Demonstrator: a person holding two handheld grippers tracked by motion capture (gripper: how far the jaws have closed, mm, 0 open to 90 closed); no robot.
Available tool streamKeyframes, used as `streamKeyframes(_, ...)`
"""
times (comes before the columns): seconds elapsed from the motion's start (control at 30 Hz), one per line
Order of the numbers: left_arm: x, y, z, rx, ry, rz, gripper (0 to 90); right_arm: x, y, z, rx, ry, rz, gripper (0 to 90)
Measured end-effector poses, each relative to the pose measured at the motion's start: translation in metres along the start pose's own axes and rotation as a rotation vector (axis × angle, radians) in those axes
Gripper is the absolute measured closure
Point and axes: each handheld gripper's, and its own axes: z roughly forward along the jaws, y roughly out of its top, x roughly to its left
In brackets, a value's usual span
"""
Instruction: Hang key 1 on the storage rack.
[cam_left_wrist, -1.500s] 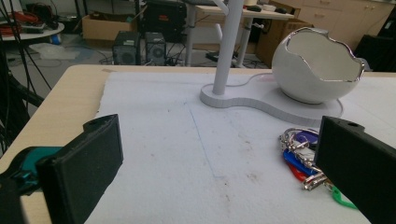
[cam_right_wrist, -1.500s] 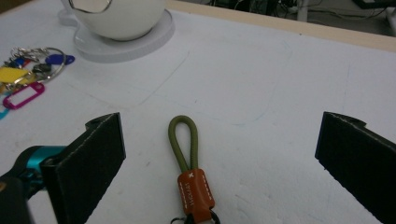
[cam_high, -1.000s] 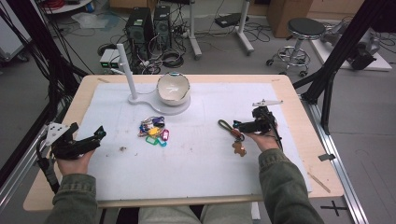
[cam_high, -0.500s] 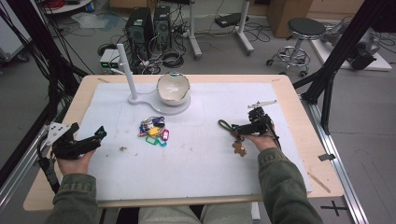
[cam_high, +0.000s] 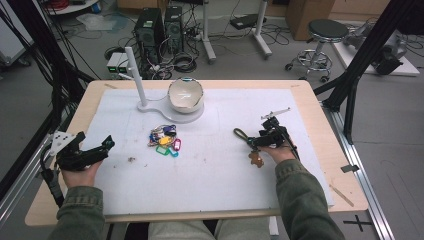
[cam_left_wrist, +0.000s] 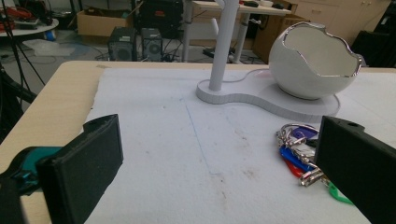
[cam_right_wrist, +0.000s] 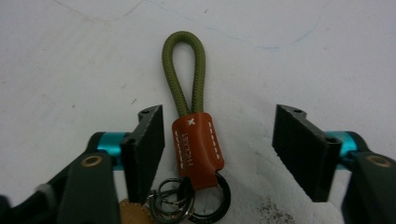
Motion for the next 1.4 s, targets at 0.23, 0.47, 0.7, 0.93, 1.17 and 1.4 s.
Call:
streamKeyframes(0.23, 0.000, 0.000, 0.000, 0.000, -0.001, 0.000, 1.7, 0.001, -0.001, 0.002, 0.029, 0.004, -0.011, 47.4)
streamKeyframes(0.47, 0.000, 0.000, 0.000, 0.001, -0.002, 0.000, 1.7, 0.009, 0.000, 0.005, 0.054, 0.015, -0.059, 68.3)
streamKeyframes(0.7, 0.000, 0.000, 0.000, 0.002, -0.004, 0.000, 1.7, 0.010, 0.000, 0.003, 0.049, 0.006, -0.038, 72.9)
streamKeyframes(0.93, 0.000, 0.000, 0.000, 0.002, -0.004, 0.000, 1.7, 0.009, 0.000, -0.004, 0.025, 0.026, 0.025, 73.7)
streamKeyframes(1.17, 0.000, 0.000, 0.000, 0.004, -0.004, 0.002, 1.7, 0.009, 0.000, -0.016, -0.039, 0.026, 0.057, 73.7)
streamKeyframes(1.4, 0.000, 0.000, 0.000, 0.005, -0.004, 0.001, 1.7, 0.009, 0.000, -0.025, -0.088, 0.035, 0.072, 73.7)
